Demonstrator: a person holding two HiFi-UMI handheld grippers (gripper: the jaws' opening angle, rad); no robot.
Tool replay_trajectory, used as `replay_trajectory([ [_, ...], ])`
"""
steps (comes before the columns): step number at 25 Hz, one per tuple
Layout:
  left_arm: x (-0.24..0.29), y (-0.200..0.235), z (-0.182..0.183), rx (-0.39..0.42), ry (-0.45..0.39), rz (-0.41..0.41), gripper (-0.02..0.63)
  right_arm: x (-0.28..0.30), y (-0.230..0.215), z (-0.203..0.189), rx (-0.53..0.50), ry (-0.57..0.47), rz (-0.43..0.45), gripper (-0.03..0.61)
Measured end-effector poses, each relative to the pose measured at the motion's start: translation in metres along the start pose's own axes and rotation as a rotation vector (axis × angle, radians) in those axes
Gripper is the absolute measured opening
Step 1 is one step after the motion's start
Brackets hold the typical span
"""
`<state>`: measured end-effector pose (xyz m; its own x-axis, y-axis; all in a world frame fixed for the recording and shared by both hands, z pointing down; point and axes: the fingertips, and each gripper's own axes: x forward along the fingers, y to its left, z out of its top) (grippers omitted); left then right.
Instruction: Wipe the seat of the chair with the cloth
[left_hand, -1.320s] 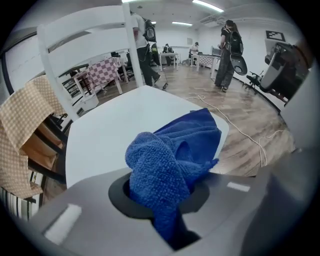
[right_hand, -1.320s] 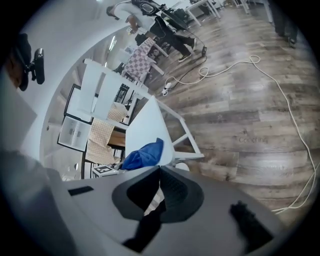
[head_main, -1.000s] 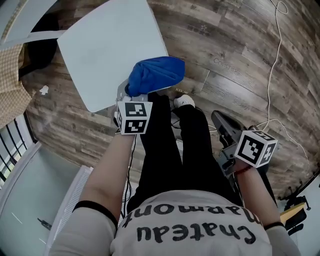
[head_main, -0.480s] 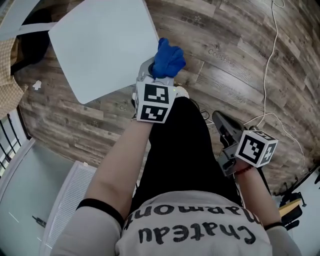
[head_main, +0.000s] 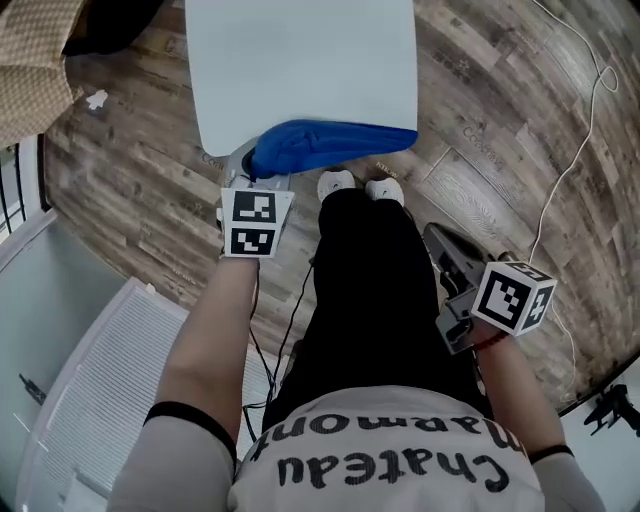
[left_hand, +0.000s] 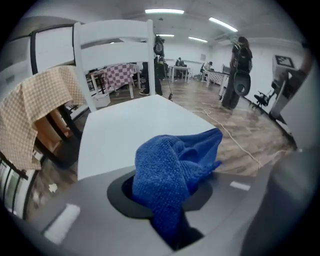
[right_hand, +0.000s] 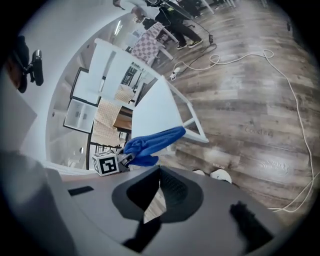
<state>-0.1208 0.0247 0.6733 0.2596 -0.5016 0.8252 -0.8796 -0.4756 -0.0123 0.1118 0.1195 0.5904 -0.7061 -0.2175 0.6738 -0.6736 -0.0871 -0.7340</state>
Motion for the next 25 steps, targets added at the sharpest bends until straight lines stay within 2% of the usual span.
replay_trajectory([
  [1, -0.006, 0.016, -0.005, -0.002, -0.008, 0.033, 0.090, 0.005, 0.003, -0.001, -0.007, 0.013, 0.000, 0.015],
  [2, -0.014, 0.036, -0.010, -0.059, -0.024, 0.083, 0.089, 0.009, 0.006, -0.003, -0.015, 0.025, -0.002, 0.015],
  [5, -0.037, 0.108, -0.037, -0.348, -0.032, 0.265, 0.089, 0.021, 0.013, -0.013, -0.035, 0.059, -0.009, 0.015],
  [7, -0.043, 0.133, -0.057, -0.420, 0.006, 0.324, 0.089, 0.027, 0.017, -0.017, -0.043, 0.073, -0.013, 0.015],
  [9, -0.040, 0.137, -0.067, -0.391, 0.049, 0.316, 0.089, 0.032, 0.022, -0.019, -0.047, 0.079, -0.012, 0.015],
  [12, -0.028, 0.122, -0.067, -0.275, 0.088, 0.270, 0.087, 0.037, 0.028, -0.025, -0.048, 0.083, -0.007, 0.015],
  [15, -0.017, 0.104, -0.057, -0.252, 0.059, 0.239, 0.081, 0.036, 0.027, -0.027, -0.038, 0.071, -0.011, 0.015],
  [19, -0.002, 0.066, -0.037, -0.173, 0.030, 0.142, 0.080, 0.029, 0.018, -0.026, -0.014, 0.039, -0.020, 0.015],
  [25, 0.019, 0.006, -0.005, -0.109, -0.010, 0.038, 0.077, 0.010, 0.000, -0.028, 0.048, -0.030, -0.033, 0.015],
])
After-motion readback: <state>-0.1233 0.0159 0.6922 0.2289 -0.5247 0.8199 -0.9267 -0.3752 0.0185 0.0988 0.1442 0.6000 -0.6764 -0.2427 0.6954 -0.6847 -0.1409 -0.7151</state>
